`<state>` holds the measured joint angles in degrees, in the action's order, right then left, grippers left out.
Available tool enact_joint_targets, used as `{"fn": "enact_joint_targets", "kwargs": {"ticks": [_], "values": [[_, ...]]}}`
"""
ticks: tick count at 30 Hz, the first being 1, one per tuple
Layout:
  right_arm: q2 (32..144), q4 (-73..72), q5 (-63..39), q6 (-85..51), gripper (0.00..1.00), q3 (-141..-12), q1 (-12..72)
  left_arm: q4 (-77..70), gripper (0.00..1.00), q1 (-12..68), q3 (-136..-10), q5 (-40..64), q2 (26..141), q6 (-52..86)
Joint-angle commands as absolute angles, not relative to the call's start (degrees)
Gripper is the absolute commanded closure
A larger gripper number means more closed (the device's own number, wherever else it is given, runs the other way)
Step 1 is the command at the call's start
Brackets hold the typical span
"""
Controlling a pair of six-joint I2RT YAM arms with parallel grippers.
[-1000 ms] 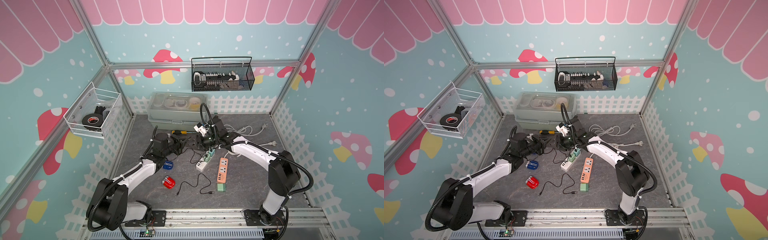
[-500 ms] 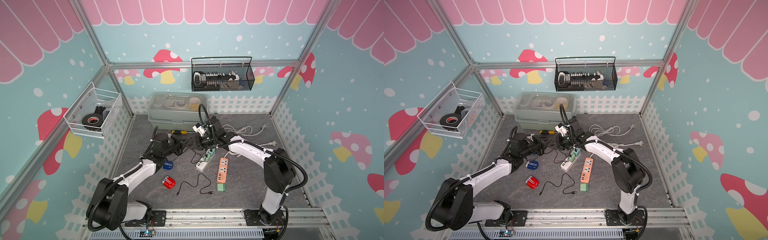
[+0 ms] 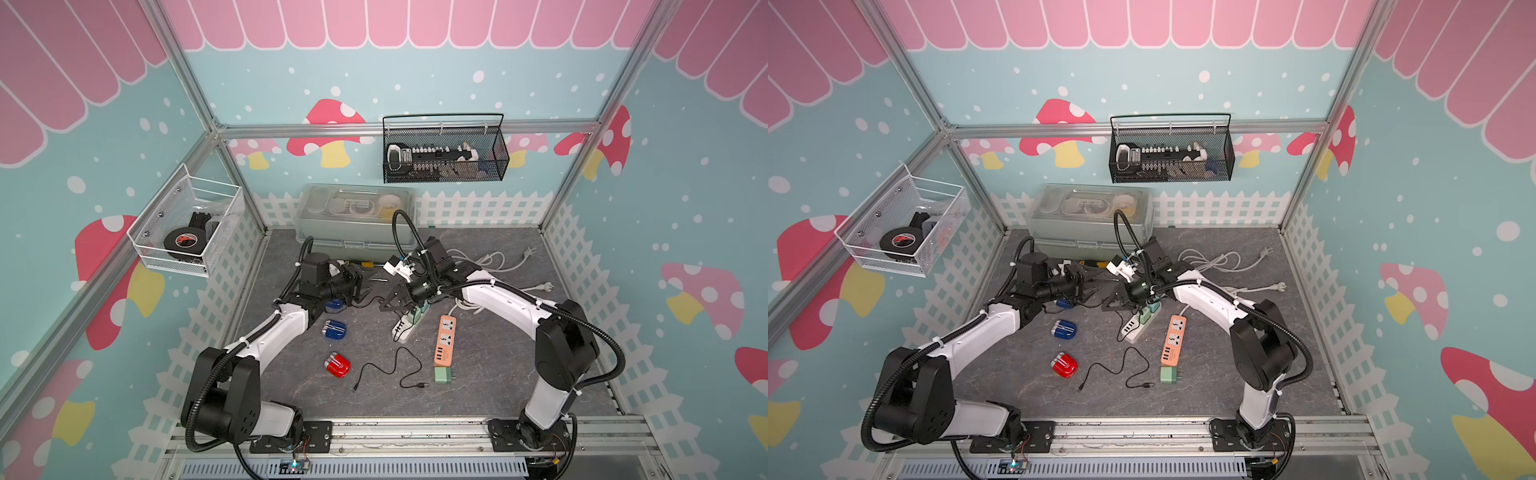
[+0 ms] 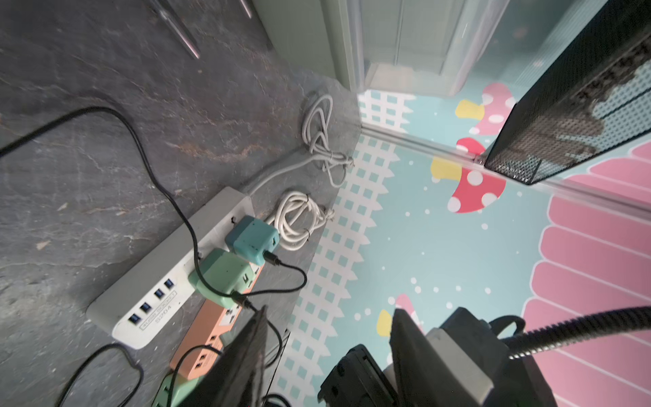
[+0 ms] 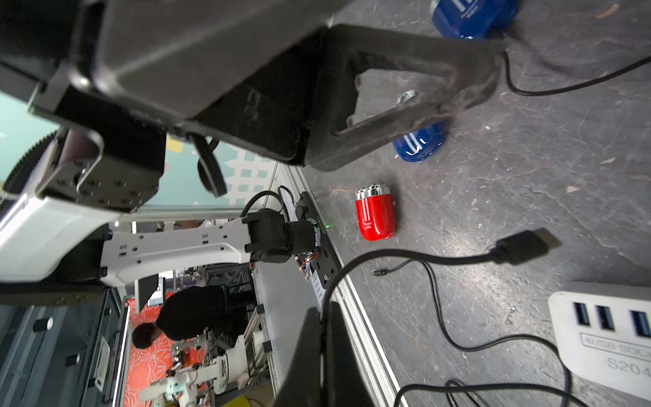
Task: Charge the electric shaver
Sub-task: Pick up the charging cable from the center of the board.
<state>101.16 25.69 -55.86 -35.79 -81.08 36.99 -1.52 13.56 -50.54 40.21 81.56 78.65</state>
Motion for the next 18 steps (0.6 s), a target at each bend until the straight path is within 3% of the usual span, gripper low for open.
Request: {"fn": "enact_joint_targets", "kwargs": {"ticks": [1,8,12,14,18], "values": [[98.71,29.03,-60.03,-27.40,1.00,-80.33,35.86,10.62,0.45,13.17,-54.23,47.47,84.15,68.99],[98.43,23.96,-63.50,-25.76,1.00,-79.39,33.92,13.97,0.40,11.65,-51.34,48.30,83.66,76.50],[99.65,21.74,-65.09,-24.31,1.00,-79.54,33.72,-0.27,0.37,13.09,-46.54,47.61,82.62,92.14],[99.95,20.57,-65.54,-24.09,1.00,-79.52,33.75,-6.69,0.25,14.19,-44.81,47.28,82.92,98.26],[100.44,16.63,-66.13,-25.74,1.00,-79.18,33.75,-9.64,0.25,15.72,-44.71,46.64,83.82,103.40]]}}
